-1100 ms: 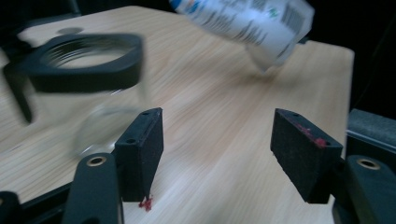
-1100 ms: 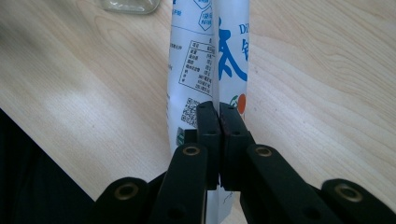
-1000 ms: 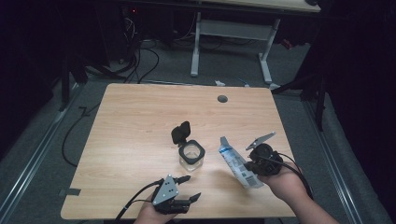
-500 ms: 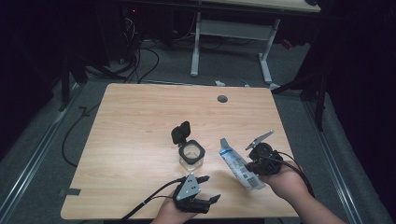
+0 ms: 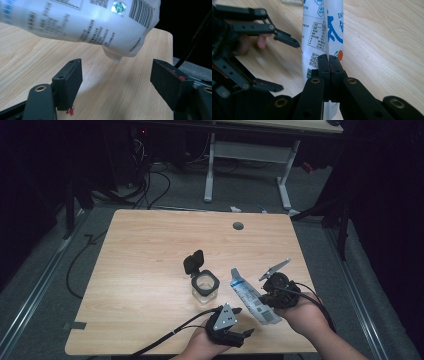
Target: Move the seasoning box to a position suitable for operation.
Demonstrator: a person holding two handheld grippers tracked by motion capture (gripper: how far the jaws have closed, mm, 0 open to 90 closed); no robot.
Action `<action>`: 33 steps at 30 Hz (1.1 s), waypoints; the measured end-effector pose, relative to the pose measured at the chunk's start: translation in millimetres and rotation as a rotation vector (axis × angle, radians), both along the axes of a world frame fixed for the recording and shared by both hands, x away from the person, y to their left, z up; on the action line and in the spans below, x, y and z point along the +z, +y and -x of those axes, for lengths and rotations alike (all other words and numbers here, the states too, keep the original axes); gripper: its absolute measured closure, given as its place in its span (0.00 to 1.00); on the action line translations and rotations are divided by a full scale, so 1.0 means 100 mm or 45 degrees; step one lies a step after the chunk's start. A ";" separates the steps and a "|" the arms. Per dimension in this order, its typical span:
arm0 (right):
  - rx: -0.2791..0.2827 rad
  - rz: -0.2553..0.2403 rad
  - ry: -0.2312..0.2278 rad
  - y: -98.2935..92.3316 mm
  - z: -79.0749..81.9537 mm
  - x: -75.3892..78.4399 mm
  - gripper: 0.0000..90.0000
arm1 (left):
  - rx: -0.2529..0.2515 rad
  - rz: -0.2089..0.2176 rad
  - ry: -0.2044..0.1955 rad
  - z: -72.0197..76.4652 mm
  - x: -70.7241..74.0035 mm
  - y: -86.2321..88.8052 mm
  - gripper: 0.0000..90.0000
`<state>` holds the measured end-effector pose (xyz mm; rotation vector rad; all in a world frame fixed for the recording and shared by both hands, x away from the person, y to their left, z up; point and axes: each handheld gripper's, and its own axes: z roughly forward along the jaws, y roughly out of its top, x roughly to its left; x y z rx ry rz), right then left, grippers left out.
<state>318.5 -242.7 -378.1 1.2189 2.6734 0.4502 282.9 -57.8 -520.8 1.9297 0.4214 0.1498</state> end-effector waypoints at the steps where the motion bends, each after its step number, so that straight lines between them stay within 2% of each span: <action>1: 0.004 -0.003 -0.003 0.02 0.00 0.01 1.00 | 0.001 -0.001 0.006 0.00 0.00 -0.01 0.28; 7: 0.028 -0.008 -0.010 0.15 0.00 0.06 1.00 | -0.016 -0.034 0.026 -0.01 -0.04 -0.10 0.25; 11: 0.036 -0.016 -0.003 0.21 0.01 0.08 1.00 | 0.005 -0.017 0.043 -0.04 -0.04 -0.13 0.25; 19: 0.052 -0.041 0.007 0.28 -0.01 0.08 1.00 | 0.034 -0.006 0.046 -0.07 -0.04 -0.16 0.26; 24: 0.062 -0.040 0.006 0.33 -0.01 0.09 1.00 | 0.058 -0.013 0.018 -0.07 -0.03 -0.14 0.32; 27: 0.064 -0.046 0.006 0.34 -0.02 0.10 1.00 | 0.057 -0.009 0.002 -0.06 -0.03 -0.12 0.41; 33: 0.067 -0.040 0.006 0.38 -0.04 0.12 1.00 | 0.079 -0.018 -0.019 -0.04 -0.01 -0.06 0.47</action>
